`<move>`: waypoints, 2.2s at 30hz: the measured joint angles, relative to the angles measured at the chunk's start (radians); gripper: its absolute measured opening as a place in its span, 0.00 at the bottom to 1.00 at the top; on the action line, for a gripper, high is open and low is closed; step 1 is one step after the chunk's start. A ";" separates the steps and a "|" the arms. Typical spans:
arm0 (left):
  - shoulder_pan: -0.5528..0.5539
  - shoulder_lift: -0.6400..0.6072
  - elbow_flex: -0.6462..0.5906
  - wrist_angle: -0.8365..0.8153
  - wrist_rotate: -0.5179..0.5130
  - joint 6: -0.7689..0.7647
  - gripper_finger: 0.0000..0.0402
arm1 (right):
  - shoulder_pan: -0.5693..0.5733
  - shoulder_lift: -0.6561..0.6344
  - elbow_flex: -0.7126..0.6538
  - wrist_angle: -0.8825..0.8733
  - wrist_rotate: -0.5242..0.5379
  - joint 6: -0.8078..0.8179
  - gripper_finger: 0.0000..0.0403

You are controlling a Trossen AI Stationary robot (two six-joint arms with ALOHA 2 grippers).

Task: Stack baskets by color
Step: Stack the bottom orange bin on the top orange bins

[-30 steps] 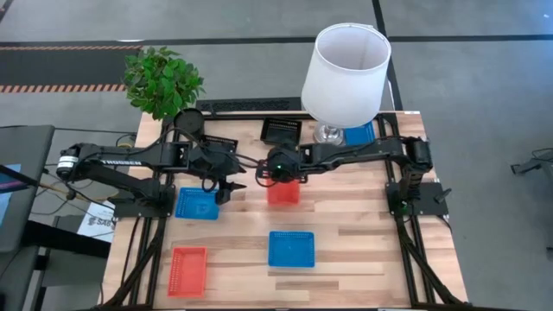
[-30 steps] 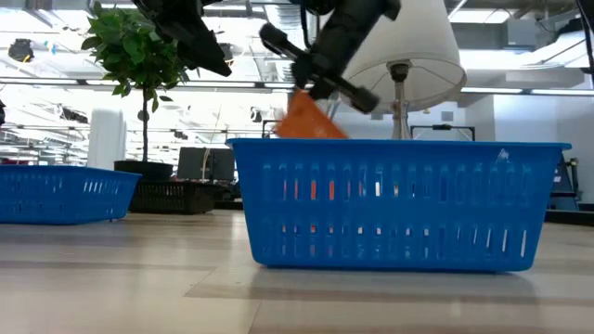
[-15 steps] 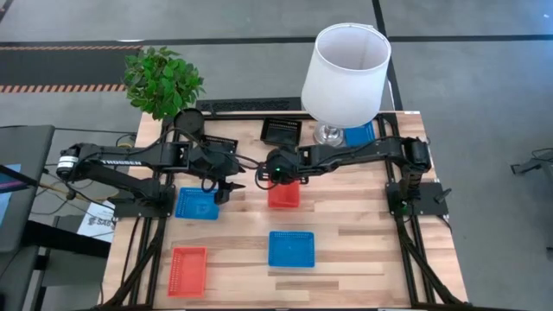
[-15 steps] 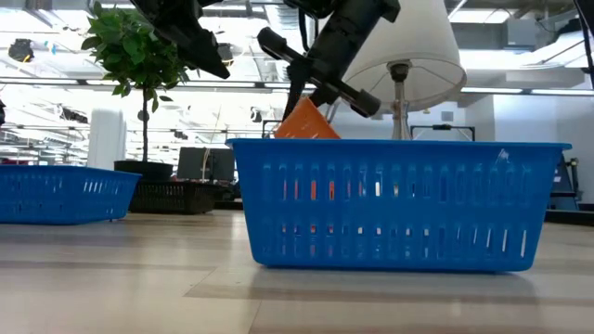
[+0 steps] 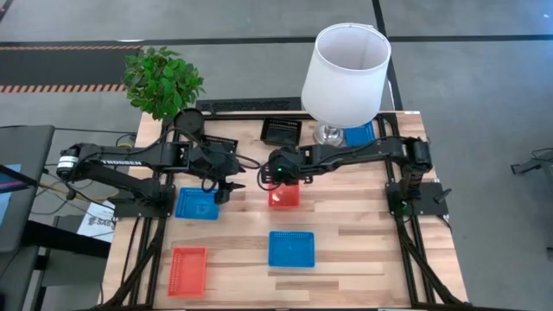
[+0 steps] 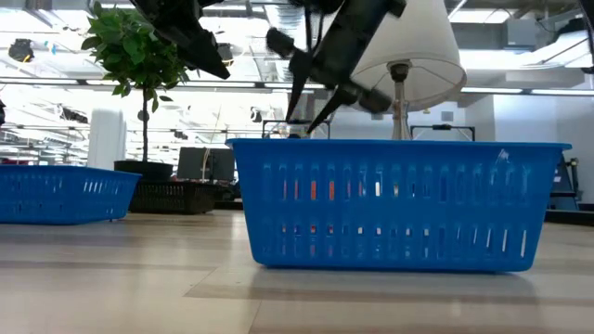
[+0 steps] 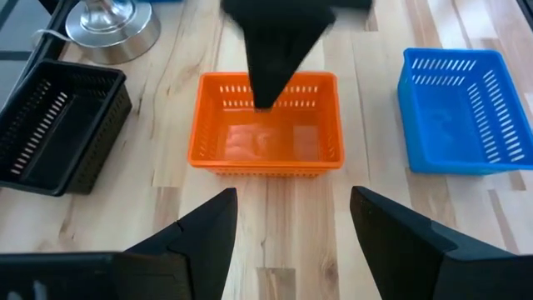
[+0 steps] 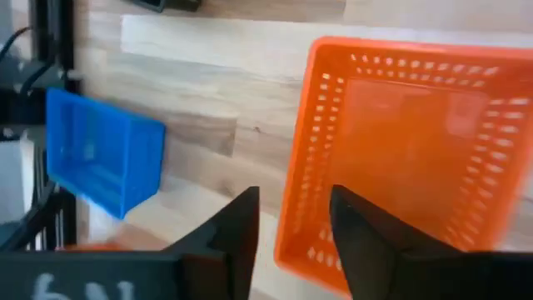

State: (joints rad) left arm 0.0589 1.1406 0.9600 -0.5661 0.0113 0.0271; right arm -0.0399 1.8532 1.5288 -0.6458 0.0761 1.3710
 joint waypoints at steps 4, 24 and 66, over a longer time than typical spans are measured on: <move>0.000 0.014 0.000 0.013 0.000 -0.044 0.55 | 0.019 -0.093 0.002 -0.075 0.003 -0.089 0.50; -0.333 0.036 0.000 -0.555 0.396 -0.347 0.50 | 0.226 -0.451 0.001 -0.579 0.048 -0.478 0.51; -0.806 0.458 -0.045 -0.338 0.114 -0.712 0.15 | 0.236 -0.489 0.001 -0.619 0.063 -0.644 0.44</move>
State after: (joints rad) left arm -0.7467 1.5986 0.9146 -0.9043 0.1257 -0.6845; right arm 0.1963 1.3643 1.5299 -1.2644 0.1390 0.7273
